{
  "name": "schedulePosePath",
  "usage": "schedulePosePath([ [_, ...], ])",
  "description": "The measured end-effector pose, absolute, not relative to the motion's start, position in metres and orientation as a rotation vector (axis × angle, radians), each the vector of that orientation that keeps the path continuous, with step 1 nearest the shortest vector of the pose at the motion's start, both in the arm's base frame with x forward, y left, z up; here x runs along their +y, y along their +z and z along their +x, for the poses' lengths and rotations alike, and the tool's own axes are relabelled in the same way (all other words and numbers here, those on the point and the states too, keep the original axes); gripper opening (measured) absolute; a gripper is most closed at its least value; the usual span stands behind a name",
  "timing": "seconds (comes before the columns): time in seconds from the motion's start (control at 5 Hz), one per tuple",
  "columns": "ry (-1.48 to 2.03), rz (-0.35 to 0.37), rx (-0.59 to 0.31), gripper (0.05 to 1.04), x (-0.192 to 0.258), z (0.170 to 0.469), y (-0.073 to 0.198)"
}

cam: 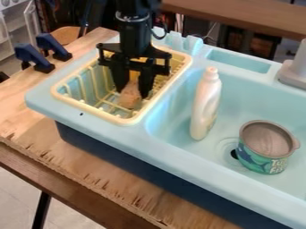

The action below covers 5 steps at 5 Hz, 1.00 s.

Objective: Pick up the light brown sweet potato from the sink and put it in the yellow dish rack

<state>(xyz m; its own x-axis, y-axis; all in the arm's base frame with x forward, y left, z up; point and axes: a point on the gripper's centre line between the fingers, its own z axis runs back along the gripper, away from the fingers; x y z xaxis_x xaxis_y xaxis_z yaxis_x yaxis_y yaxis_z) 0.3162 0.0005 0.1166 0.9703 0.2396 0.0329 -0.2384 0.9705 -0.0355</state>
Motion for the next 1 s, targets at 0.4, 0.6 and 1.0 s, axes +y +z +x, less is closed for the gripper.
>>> schedulePosePath([
  [0.4, 0.251, 0.004, -0.024, 1.011, -0.005, 0.311, 0.129],
  [0.6, 0.257, 0.005, -0.023, 1.007, -0.009, 0.310, 0.144],
  [1.0, 0.184, -0.021, -0.016, 1.005, -0.017, 0.313, 0.187],
])
